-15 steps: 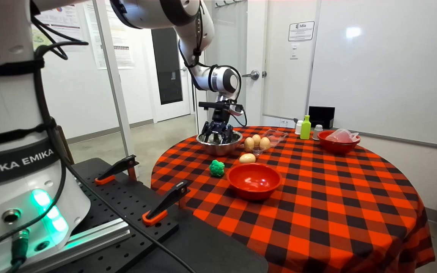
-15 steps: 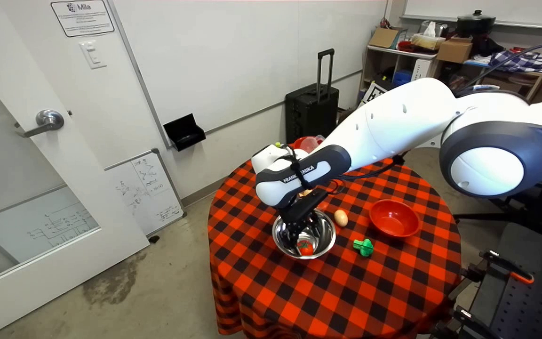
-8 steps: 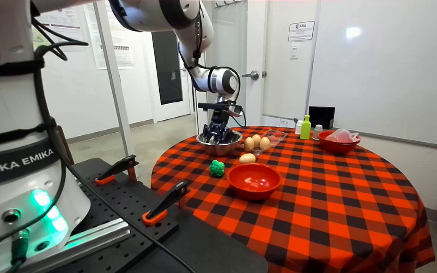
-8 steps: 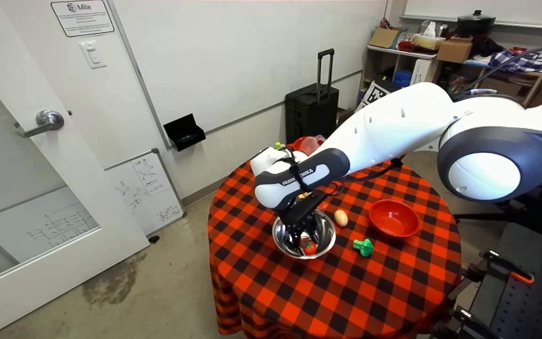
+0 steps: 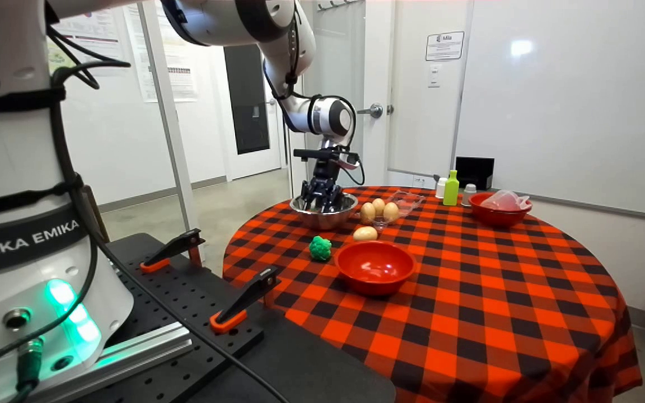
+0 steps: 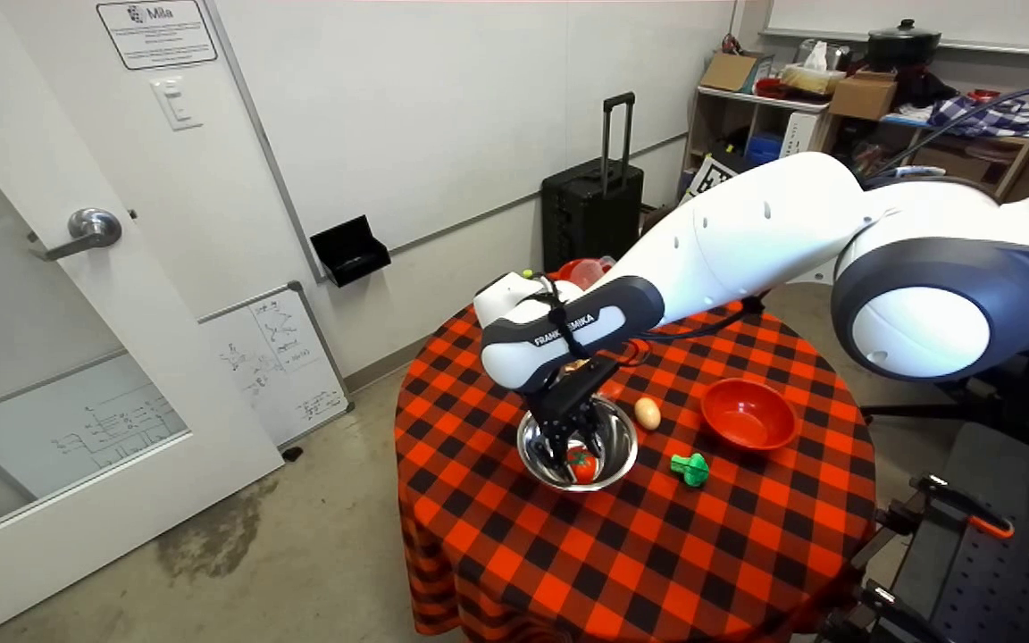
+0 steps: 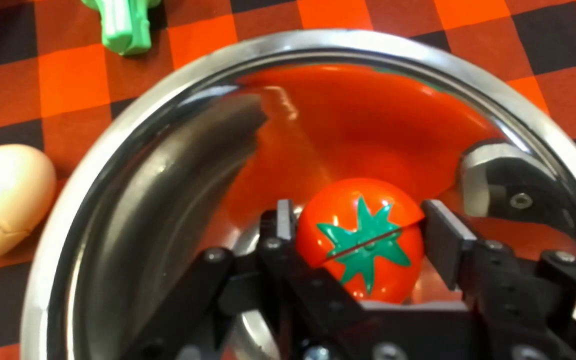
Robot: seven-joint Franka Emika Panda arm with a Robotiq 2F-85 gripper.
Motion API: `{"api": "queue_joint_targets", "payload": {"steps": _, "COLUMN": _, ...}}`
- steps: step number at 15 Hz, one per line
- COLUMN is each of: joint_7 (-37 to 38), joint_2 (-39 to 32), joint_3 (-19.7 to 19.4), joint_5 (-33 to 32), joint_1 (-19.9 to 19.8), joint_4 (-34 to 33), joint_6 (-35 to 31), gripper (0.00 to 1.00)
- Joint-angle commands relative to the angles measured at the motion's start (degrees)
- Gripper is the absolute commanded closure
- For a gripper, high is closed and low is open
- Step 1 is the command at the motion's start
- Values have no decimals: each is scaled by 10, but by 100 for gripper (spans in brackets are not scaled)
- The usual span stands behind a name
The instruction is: Remove the fake tomato from the silver bowl
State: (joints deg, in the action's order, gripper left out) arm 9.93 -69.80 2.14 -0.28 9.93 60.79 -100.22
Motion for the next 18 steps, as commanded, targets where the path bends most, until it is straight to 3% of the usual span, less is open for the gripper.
{"api": "queue_joint_targets", "payload": {"steps": 1, "joint_7": 3, "joint_2": 61, "joint_3": -3, "joint_5": -3, "joint_1": 1, "joint_4": 45, "joint_6": -16, "gripper": 62}}
{"api": "queue_joint_targets", "payload": {"steps": 11, "joint_7": -26, "joint_2": 275, "joint_3": 13, "joint_5": 8, "joint_1": -10, "joint_4": 278, "joint_6": -19, "gripper": 62}}
{"api": "queue_joint_targets", "payload": {"steps": 18, "joint_7": -22, "joint_2": 353, "joint_3": 12, "joint_5": 5, "joint_1": -15, "joint_4": 450, "joint_6": -35, "gripper": 62}}
